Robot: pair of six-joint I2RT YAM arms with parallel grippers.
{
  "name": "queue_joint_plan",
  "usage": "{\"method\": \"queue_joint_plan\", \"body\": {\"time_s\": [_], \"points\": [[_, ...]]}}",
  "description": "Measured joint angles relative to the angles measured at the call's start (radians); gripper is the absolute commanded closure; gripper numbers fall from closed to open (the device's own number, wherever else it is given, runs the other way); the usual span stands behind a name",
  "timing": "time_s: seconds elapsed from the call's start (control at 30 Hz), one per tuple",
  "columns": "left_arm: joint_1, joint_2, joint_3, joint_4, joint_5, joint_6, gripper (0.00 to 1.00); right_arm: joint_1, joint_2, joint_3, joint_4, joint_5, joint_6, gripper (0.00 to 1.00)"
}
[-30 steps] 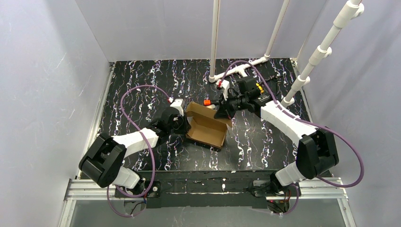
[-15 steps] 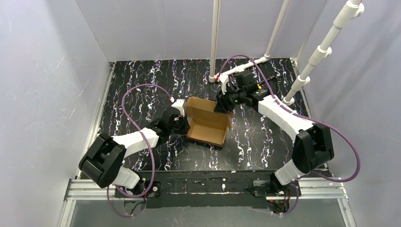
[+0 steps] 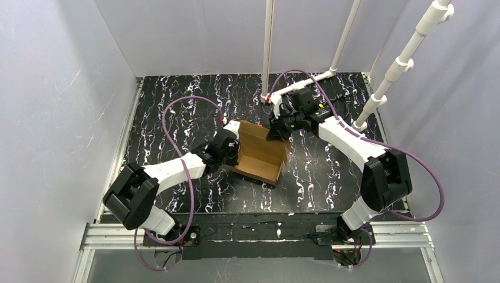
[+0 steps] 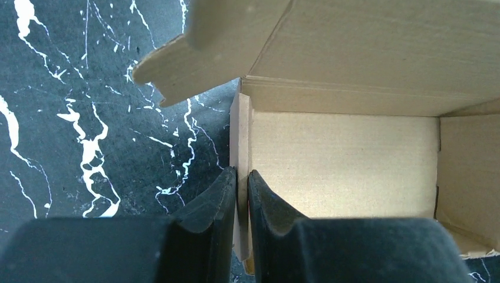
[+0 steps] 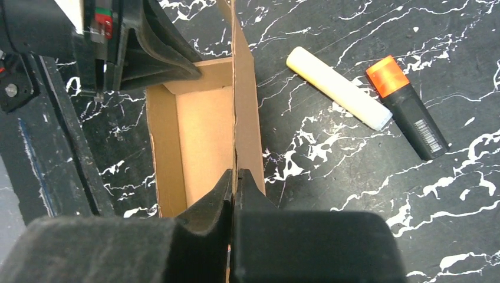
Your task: Fold the paper box
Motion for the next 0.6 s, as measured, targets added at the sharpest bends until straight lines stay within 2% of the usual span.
{"method": "queue_joint_plan", "body": {"time_s": [0.27, 0.6], "points": [[-0.012, 0.035, 0.018, -0.048, -0.035, -0.001, 0.73, 0.000, 0.000, 0.000, 0.002, -0.036, 0.027, 0.99], [-0.013, 0.071, 0.055, -0.070, -0.036, -0.009, 0.69, 0.000, 0.000, -0.008, 0.018, -0.049, 0.050, 0.99]]}}
